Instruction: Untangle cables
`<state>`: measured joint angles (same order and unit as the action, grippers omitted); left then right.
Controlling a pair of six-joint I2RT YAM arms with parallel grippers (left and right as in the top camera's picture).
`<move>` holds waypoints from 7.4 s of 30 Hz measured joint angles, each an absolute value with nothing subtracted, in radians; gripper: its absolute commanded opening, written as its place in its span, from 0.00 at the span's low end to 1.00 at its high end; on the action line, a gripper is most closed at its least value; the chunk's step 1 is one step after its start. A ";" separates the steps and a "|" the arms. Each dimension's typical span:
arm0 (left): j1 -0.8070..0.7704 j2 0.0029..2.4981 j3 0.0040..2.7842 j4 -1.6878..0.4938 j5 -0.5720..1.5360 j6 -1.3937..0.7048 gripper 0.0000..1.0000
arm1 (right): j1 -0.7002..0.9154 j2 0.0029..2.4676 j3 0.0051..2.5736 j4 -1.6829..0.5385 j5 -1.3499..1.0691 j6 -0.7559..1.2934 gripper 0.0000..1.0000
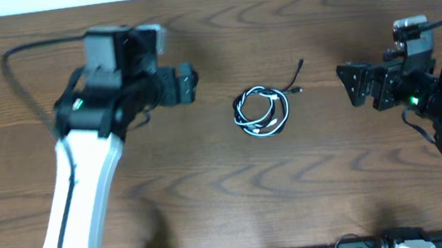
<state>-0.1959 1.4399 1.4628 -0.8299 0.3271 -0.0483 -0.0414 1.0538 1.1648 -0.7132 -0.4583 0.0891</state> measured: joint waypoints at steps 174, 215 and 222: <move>-0.331 1.981 1.400 -0.800 0.249 -0.308 0.51 | 0.087 1.546 1.247 -0.872 -0.323 0.289 0.55; -0.332 1.520 1.415 -0.709 0.482 -0.370 0.07 | 0.244 1.544 1.248 -0.448 -0.853 0.223 0.50; -0.332 1.520 1.415 -0.710 0.589 -0.374 0.07 | 0.355 1.573 1.248 -0.463 -0.627 0.236 0.10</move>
<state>-0.3321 1.5204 1.4147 -0.7097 0.5892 -0.3744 0.3550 1.5726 1.2484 -0.4625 -0.6273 0.2363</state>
